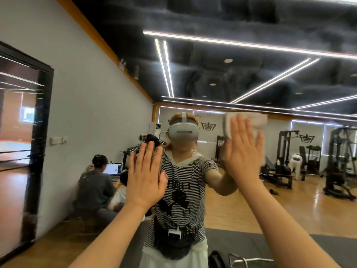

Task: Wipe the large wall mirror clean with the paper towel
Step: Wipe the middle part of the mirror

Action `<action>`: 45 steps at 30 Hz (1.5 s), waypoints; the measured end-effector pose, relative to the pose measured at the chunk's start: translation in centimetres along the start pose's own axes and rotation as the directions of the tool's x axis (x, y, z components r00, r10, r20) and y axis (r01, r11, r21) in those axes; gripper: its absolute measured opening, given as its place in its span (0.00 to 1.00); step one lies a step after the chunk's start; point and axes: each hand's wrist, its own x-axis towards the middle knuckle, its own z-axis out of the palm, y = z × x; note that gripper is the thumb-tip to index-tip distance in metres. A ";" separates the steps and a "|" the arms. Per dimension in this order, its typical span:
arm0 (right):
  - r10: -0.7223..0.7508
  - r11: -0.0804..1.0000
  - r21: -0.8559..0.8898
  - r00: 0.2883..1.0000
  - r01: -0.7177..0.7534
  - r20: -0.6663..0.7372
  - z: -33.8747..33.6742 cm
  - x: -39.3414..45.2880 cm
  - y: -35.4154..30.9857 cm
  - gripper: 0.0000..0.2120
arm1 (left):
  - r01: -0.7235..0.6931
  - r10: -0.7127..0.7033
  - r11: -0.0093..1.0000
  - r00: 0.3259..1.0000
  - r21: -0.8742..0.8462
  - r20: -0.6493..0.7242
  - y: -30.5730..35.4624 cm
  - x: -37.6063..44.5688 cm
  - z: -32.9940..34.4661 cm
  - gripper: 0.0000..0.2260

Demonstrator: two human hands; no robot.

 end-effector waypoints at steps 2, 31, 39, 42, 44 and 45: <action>0.085 0.996 0.021 0.996 -0.085 -0.010 -0.6 -0.3 1.5 0.27 | 0.005 -0.005 1.000 1.000 -0.005 -0.003 0.1 0.0 0.1 0.30; -0.001 0.995 0.103 0.990 0.016 -0.142 2.9 -0.4 -11.7 0.30 | 0.039 -0.039 0.998 0.999 0.043 -0.004 0.4 0.1 -0.2 0.30; -0.010 0.996 0.087 0.994 0.020 -0.113 3.1 -0.6 -11.7 0.31 | 0.028 -0.029 0.999 0.999 0.024 0.021 0.4 -0.1 -0.4 0.30; -0.006 0.996 0.089 0.994 0.015 -0.108 3.1 -0.6 -11.6 0.30 | 0.025 -0.025 1.000 0.999 -0.002 0.031 0.5 0.0 -0.7 0.30; -0.005 0.997 0.075 0.994 0.013 -0.107 3.0 -0.6 -11.6 0.30 | 0.021 -0.020 1.000 0.999 -0.019 0.037 0.4 0.1 -0.7 0.30; -0.006 0.998 0.065 0.994 0.013 -0.105 3.0 -0.6 -11.7 0.30 | 0.019 -0.018 0.999 0.999 -0.026 0.043 0.3 0.0 -0.7 0.30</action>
